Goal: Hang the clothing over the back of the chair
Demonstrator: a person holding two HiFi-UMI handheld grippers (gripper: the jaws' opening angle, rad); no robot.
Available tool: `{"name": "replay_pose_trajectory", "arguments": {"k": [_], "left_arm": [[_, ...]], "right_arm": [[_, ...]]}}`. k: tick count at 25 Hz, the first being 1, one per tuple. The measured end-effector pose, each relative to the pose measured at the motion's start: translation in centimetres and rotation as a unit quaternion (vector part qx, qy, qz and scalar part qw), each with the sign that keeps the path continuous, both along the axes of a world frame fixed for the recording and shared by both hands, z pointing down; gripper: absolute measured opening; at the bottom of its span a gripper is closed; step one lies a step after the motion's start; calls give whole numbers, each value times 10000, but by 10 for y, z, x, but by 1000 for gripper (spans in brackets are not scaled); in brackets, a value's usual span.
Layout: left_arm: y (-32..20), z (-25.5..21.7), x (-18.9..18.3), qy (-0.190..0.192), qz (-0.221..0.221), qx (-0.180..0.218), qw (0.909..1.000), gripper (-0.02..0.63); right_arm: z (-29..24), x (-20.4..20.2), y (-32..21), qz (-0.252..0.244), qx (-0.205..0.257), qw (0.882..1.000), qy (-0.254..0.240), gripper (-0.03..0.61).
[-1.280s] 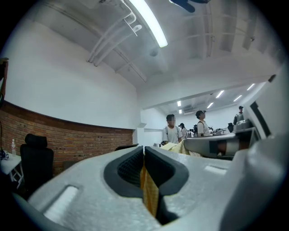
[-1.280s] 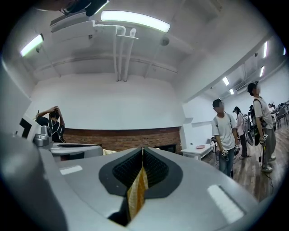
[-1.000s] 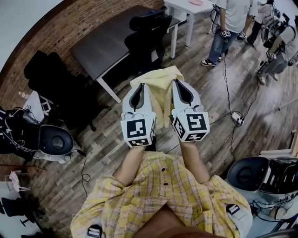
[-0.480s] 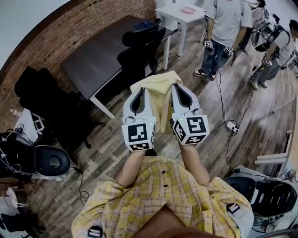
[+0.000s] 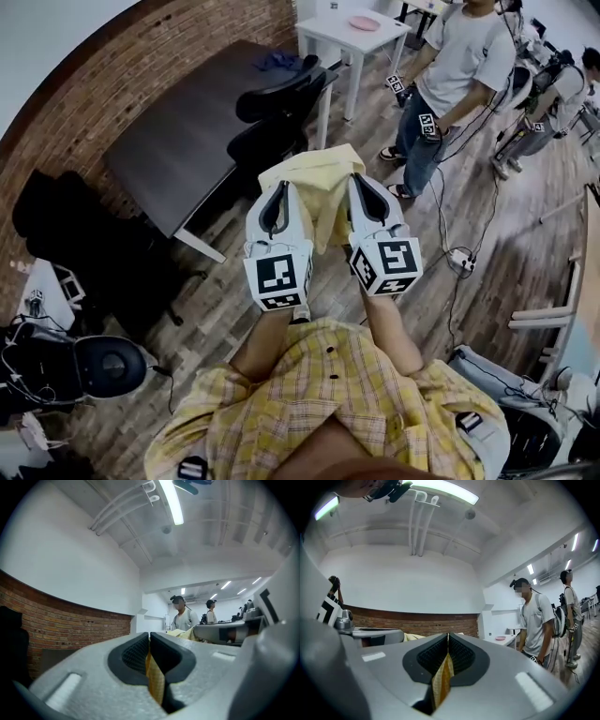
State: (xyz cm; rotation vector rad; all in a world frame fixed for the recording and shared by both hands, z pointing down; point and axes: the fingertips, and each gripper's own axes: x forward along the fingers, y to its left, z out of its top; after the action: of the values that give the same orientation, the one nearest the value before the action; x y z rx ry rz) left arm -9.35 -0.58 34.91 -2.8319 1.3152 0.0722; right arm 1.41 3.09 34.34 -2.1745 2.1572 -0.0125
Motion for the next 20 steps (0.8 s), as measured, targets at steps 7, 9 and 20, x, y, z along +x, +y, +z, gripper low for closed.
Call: {"name": "replay_pose_trajectory", "arguments": {"k": [7,9,20], "left_arm": [[-53,-3,-16,34,171,-40,9998,12],[-70,-8,-9,50,127,-56,9999,12],[-92,6,-3,22,-115,-59,9999,12]], "right_arm": [[-7,-16,-55,184,-18,9998,65,14],[-12,-10,-73,128,-47,9999,74,14],[6,-9,-104,-255,-67,9997,0,14]]}}
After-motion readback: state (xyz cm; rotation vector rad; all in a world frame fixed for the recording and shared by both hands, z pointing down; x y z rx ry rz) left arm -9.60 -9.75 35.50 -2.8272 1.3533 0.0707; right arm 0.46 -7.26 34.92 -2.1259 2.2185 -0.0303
